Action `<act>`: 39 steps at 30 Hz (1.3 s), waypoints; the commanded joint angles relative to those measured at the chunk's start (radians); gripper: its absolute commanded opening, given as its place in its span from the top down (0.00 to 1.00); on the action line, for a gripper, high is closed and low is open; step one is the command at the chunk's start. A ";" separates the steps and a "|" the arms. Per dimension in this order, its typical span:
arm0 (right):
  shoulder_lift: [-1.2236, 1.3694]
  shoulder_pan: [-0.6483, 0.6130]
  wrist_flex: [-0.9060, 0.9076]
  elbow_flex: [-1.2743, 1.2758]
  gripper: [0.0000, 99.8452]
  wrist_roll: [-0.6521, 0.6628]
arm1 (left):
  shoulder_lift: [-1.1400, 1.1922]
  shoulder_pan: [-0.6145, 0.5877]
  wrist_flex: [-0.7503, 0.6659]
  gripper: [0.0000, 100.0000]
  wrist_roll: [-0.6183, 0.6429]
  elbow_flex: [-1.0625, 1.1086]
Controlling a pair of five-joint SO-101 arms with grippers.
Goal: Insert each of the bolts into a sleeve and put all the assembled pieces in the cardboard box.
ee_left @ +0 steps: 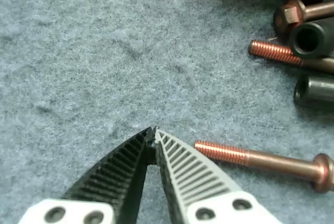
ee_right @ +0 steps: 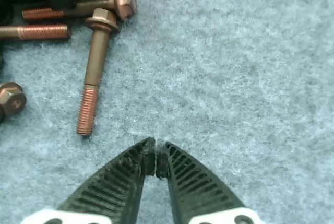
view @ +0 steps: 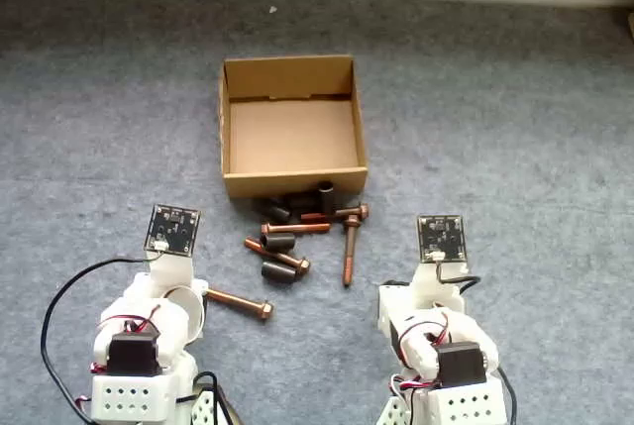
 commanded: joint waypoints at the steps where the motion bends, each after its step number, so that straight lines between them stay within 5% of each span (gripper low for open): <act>1: -0.010 0.008 0.005 0.147 0.99 0.006 | -0.004 -0.005 0.003 0.99 -0.005 0.019; 28: -0.010 0.008 -0.002 0.131 0.98 0.008 | -0.007 -0.005 -0.018 0.99 -0.011 -0.088; 34: -0.010 0.010 -0.031 0.031 0.96 0.011 | -0.007 -0.012 -0.103 0.99 -0.241 -0.090; 39: -0.010 0.013 -0.136 0.021 0.94 0.278 | -0.007 -0.012 -0.103 0.99 -0.275 -0.090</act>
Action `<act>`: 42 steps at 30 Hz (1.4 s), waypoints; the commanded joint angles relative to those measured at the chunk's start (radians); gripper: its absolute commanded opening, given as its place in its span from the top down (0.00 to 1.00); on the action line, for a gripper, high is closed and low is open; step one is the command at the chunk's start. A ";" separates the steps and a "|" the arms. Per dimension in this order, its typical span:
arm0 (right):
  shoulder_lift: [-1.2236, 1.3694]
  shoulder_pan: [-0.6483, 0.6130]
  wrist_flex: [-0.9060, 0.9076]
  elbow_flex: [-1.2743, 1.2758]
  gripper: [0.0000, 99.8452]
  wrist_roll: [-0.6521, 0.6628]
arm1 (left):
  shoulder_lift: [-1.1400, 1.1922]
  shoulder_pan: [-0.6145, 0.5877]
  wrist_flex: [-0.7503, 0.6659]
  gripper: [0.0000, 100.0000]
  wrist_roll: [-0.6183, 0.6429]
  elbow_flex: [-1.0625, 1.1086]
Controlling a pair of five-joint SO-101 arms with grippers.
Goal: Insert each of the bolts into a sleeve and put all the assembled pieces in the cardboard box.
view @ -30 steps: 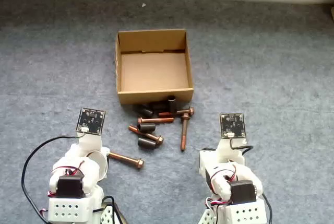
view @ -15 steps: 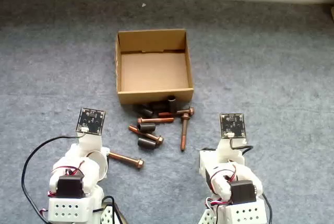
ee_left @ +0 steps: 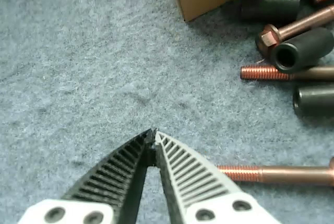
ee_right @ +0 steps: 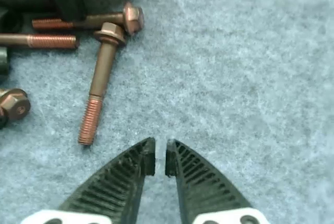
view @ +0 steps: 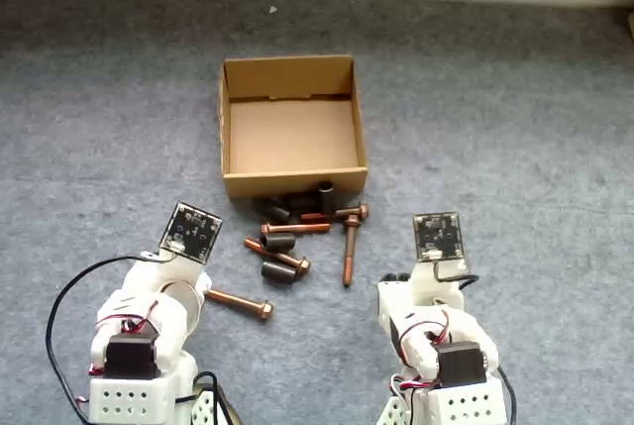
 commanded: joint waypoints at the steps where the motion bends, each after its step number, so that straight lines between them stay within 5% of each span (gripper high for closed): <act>1: -0.010 0.025 -0.073 0.019 0.94 0.221 | -0.007 -0.012 -0.020 0.99 -0.023 -0.035; 10: 0.042 0.038 -0.007 -0.357 0.94 0.262 | -0.007 -0.196 -0.021 0.99 -0.021 -0.084; 17: 0.570 -0.102 -0.005 -0.713 0.94 0.241 | -0.007 -0.200 -0.021 0.99 -0.020 -0.085; 23: 0.978 -0.225 -0.013 -0.905 0.87 0.064 | -0.007 -0.203 -0.021 0.92 -0.003 -0.084; 28: 1.161 -0.302 -0.107 -0.943 0.81 -0.015 | -0.007 -0.269 -0.025 0.80 0.146 -0.084; 35: 1.239 -0.303 -0.455 -0.822 0.84 -0.020 | -0.007 -0.282 -0.028 0.80 0.149 -0.081; 42: 1.317 -0.303 -0.598 -0.742 0.84 -0.020 | -0.007 -0.278 -0.028 0.80 0.146 -0.077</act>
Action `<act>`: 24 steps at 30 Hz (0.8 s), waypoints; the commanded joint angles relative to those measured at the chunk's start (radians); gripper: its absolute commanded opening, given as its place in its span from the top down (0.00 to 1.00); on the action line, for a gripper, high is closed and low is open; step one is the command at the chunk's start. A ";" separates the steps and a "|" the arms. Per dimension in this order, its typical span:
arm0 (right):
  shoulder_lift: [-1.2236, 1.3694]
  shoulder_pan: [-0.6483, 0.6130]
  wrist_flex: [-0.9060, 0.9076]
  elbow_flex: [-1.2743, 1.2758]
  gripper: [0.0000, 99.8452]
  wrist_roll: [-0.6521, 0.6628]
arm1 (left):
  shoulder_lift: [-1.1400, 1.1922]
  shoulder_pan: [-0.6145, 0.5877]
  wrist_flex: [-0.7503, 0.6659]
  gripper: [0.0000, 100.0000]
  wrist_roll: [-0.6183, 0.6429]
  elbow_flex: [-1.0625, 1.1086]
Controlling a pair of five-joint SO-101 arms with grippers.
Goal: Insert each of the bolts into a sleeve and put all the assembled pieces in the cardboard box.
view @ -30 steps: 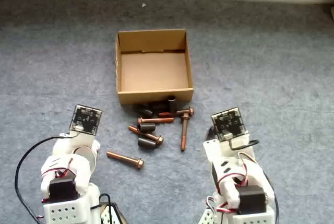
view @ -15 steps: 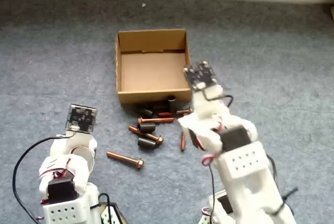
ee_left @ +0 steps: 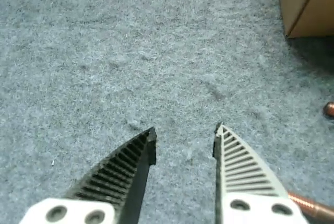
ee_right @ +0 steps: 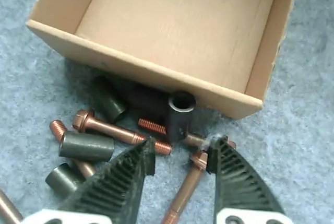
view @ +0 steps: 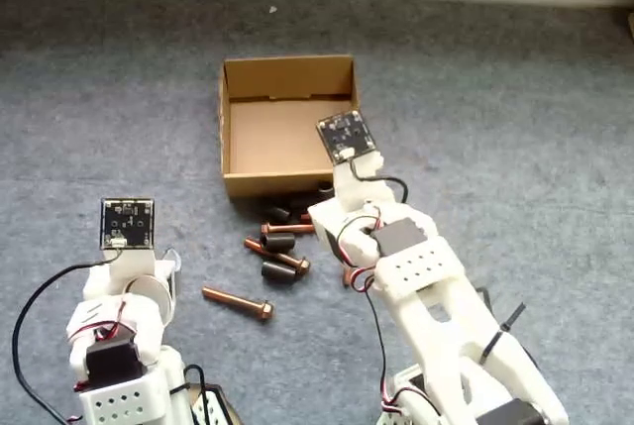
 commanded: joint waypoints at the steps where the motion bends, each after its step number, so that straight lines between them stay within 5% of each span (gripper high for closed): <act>1: 0.048 -0.007 -0.097 0.001 0.84 -0.009 | -0.007 -0.002 -0.020 0.80 0.008 -0.033; 10: 0.292 -0.007 -0.225 -0.033 0.84 -0.009 | -0.007 -0.002 -0.020 0.80 0.008 -0.031; 24: 0.311 -0.004 -0.354 -0.033 0.84 -0.009 | -0.007 -0.002 -0.020 0.80 0.006 -0.030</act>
